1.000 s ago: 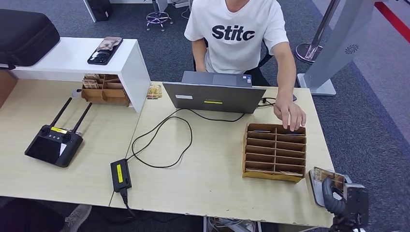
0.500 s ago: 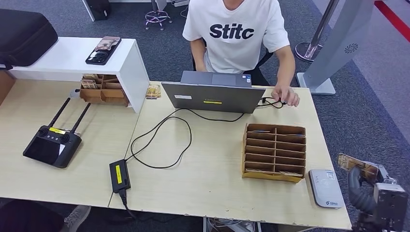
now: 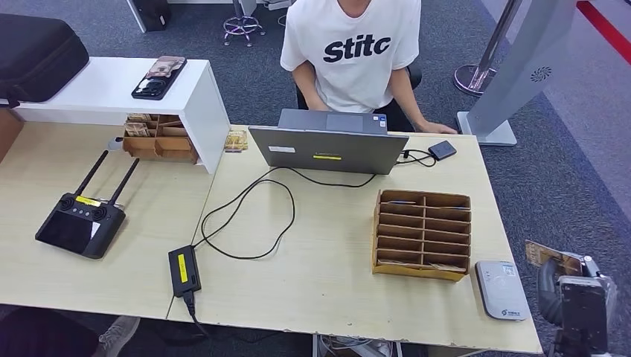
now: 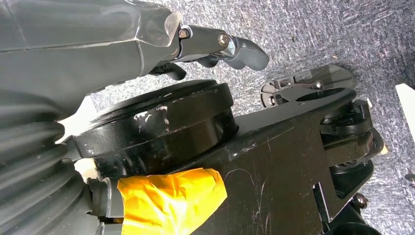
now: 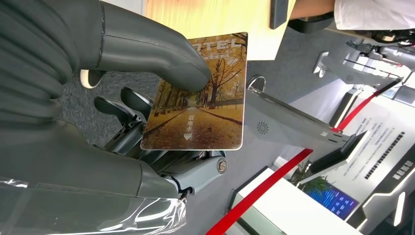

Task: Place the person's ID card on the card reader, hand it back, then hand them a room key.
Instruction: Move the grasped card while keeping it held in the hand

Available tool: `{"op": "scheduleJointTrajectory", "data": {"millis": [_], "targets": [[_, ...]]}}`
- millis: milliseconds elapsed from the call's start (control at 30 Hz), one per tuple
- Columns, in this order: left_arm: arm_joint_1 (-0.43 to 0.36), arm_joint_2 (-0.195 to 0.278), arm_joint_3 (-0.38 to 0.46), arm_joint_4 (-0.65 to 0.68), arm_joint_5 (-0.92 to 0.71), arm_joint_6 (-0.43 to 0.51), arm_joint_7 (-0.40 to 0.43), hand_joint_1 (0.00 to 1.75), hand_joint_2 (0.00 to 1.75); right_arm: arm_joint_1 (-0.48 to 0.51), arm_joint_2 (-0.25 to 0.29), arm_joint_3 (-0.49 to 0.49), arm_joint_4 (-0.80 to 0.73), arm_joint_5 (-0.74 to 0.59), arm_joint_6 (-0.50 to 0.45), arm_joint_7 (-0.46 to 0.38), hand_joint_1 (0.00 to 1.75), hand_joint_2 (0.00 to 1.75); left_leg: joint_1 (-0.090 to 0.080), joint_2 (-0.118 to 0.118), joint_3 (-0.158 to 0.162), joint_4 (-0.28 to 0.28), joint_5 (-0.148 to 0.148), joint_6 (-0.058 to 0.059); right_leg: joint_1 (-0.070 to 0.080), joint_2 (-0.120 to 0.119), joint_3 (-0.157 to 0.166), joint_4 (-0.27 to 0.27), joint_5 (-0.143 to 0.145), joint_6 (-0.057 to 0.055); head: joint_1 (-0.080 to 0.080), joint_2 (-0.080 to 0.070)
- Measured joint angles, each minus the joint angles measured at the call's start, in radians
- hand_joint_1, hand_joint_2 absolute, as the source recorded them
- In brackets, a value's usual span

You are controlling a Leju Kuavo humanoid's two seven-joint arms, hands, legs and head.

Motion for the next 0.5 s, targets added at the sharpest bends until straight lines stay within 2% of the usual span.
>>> {"op": "scheduleJointTrajectory", "data": {"millis": [500], "targets": [[0.0,0.0,0.0,0.0,0.0,0.0,0.0,0.0,1.75,0.0,0.0,-0.003,0.003,0.007,-0.002,0.0,1.75,1.75,0.0,0.0,0.0,0.0,0.0,0.0,0.0,0.0,0.0,0.0,0.0,0.0,0.0,0.0]]}}
